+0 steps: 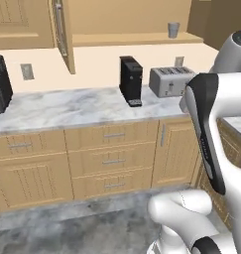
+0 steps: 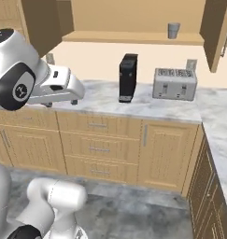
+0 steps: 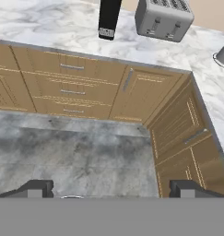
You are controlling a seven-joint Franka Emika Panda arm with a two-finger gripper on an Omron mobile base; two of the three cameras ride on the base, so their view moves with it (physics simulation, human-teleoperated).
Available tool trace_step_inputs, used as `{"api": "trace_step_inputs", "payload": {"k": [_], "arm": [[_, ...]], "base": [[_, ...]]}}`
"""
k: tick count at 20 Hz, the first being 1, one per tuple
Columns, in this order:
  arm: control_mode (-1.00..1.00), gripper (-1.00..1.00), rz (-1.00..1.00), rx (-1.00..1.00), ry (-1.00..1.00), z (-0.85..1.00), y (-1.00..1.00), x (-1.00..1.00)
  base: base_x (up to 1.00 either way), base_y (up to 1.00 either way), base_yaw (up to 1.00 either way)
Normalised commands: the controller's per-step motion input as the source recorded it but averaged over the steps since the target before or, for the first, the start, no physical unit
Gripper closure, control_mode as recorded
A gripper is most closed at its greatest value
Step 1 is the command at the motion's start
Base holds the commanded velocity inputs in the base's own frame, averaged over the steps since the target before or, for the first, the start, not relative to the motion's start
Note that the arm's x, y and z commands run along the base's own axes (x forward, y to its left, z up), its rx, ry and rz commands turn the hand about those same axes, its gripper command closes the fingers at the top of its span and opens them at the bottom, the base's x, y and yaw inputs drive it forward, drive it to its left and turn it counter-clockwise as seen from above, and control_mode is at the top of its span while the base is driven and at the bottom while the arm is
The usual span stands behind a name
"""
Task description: There is a bowl on the dining counter. Grab a lemon wedge from the fridge and place it in the bowl. Then get the liquor bottle and glass cup from the cabinet and place them next to the bowl.
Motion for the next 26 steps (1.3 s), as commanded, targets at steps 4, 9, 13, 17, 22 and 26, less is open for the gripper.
{"api": "trace_step_inputs", "payload": {"k": [4,9,13,17,22,26], "arm": [[1.0,-1.0,0.0,0.0,0.0,0.0,0.0,0.0],[1.0,-1.0,0.0,0.0,0.0,0.0,0.0,0.0],[1.0,-1.0,0.0,0.0,0.0,0.0,0.0,0.0],[1.0,-1.0,0.0,0.0,0.0,0.0,0.0,0.0],[1.0,-1.0,0.0,0.0,0.0,0.0,0.0,0.0],[-1.0,-1.0,0.0,0.03,-0.01,0.01,-0.18,0.0]], "base": [[1.0,0.0,-0.13],[1.0,0.0,-0.16],[1.0,-0.07,-0.18],[0.97,-0.22,-0.12],[0.81,-0.55,0.0],[0.33,-0.52,0.0]]}}
